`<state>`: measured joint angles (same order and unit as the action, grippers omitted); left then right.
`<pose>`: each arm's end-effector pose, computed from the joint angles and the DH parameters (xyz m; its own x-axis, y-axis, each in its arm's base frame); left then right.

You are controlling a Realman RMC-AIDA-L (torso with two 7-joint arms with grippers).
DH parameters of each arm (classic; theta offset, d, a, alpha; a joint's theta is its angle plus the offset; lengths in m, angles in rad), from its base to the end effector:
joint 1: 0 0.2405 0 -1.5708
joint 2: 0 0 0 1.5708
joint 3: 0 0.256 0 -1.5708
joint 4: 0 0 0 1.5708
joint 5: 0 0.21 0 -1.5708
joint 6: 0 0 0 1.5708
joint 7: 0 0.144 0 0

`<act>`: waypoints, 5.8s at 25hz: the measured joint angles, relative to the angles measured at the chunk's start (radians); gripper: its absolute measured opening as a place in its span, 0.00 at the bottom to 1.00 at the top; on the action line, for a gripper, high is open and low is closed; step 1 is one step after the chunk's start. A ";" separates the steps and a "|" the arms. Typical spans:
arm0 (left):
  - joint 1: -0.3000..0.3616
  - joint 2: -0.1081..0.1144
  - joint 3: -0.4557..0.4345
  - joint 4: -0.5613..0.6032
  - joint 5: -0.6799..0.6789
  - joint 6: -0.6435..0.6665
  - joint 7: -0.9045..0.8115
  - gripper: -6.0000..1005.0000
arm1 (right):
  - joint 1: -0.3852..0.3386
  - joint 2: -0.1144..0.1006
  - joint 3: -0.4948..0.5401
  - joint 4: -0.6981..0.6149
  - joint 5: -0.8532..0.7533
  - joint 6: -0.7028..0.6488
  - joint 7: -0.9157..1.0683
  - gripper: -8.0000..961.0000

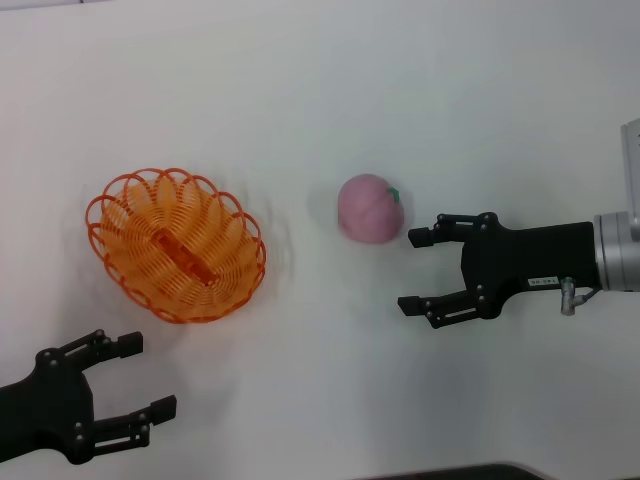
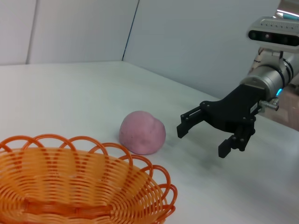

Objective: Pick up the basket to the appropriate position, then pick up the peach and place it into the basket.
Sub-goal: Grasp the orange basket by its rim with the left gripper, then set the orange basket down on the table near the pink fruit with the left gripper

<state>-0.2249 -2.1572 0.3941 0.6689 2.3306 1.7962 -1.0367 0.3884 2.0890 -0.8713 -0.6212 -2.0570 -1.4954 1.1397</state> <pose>-0.3420 0.1882 -0.0176 0.7802 0.4008 0.4803 0.5040 -0.8575 -0.1031 0.3065 0.2749 -0.0376 0.9082 -0.2727 -0.3175 -0.3289 -0.9341 -0.1387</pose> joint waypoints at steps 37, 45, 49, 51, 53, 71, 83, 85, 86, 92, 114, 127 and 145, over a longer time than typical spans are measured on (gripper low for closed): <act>-0.227 0.111 -0.086 0.037 0.030 -0.179 -0.904 0.88 | 0.015 0.000 -0.008 0.002 0.000 -0.006 0.009 0.97; -0.334 0.122 0.140 0.180 0.070 -0.273 -0.992 0.88 | 0.016 0.000 -0.008 0.001 0.000 -0.006 0.010 0.97; -0.399 0.123 0.268 0.236 0.170 -0.305 -1.068 0.88 | 0.018 0.000 -0.008 0.001 0.000 -0.007 0.011 0.97; -0.442 0.125 0.316 0.244 0.234 -0.307 -1.111 0.88 | 0.018 0.000 -0.008 0.001 0.000 -0.008 0.012 0.97; -0.484 0.127 0.356 0.246 0.287 -0.302 -1.145 0.88 | 0.018 0.000 -0.008 0.001 -0.001 -0.008 0.012 0.97; -0.590 0.092 0.560 0.173 0.385 -0.382 -1.214 0.86 | 0.032 0.001 -0.008 0.001 0.000 -0.001 0.012 0.97; -0.600 0.064 0.572 0.144 0.452 -0.437 -1.215 0.82 | 0.032 0.005 -0.009 0.003 -0.001 0.000 0.012 0.97; -0.600 0.063 0.572 0.149 0.465 -0.435 -1.215 0.81 | 0.032 0.005 -0.009 0.006 -0.001 0.000 0.012 0.97; -0.600 0.062 0.570 0.154 0.472 -0.434 -1.215 0.81 | 0.032 0.005 -0.009 0.007 -0.001 0.000 0.012 0.97; -0.596 0.061 0.571 0.162 0.474 -0.433 -1.215 0.66 | 0.034 0.005 -0.009 0.009 -0.002 0.000 0.012 0.97; -0.613 0.065 0.556 0.169 0.467 -0.364 -1.349 0.14 | 0.036 0.005 -0.009 0.011 0.000 0.003 0.012 0.97; -0.685 0.120 0.318 0.094 0.463 -0.137 -1.574 0.09 | 0.036 0.006 -0.009 0.014 0.002 0.003 0.012 0.97; -0.466 -0.012 0.196 0.218 0.270 -0.204 -1.695 0.09 | 0.030 0.005 -0.009 0.014 0.001 0.003 0.012 0.97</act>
<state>-0.6905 -2.1689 0.5902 0.8869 2.6009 1.5927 -2.7317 0.4180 2.0939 -0.8804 -0.6067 -2.0556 -1.4926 1.1520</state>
